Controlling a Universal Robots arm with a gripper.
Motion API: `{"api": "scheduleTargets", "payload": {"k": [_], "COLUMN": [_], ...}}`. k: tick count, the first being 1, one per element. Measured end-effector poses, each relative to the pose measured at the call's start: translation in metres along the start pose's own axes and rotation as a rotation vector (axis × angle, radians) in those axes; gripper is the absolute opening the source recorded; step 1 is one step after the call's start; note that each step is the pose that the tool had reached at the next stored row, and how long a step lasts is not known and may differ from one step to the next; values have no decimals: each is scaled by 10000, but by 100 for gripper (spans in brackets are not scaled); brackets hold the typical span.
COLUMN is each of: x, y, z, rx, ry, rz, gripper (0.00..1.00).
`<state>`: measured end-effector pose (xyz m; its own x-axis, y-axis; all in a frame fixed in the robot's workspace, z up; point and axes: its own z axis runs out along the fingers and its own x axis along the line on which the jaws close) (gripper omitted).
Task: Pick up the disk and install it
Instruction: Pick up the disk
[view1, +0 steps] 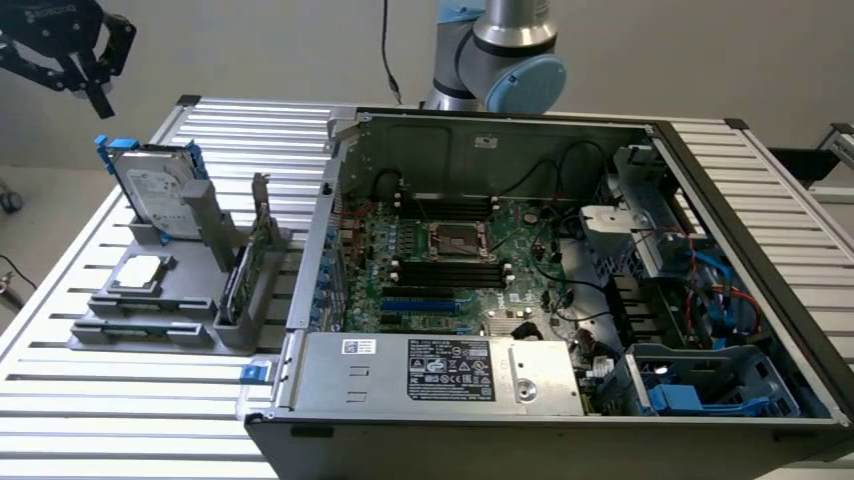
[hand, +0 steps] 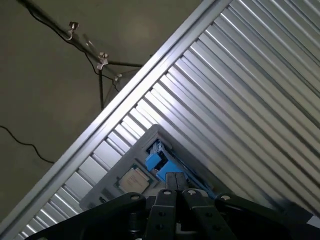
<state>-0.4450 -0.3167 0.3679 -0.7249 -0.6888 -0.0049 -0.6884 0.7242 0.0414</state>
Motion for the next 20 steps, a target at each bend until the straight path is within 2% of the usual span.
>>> {"api": "scheduleTargets", "payload": {"k": [20], "x": [0], "y": [-2], "z": [47], "rx": [-3], "ry": [147], "rz": [-3627], "gripper": [11]}}
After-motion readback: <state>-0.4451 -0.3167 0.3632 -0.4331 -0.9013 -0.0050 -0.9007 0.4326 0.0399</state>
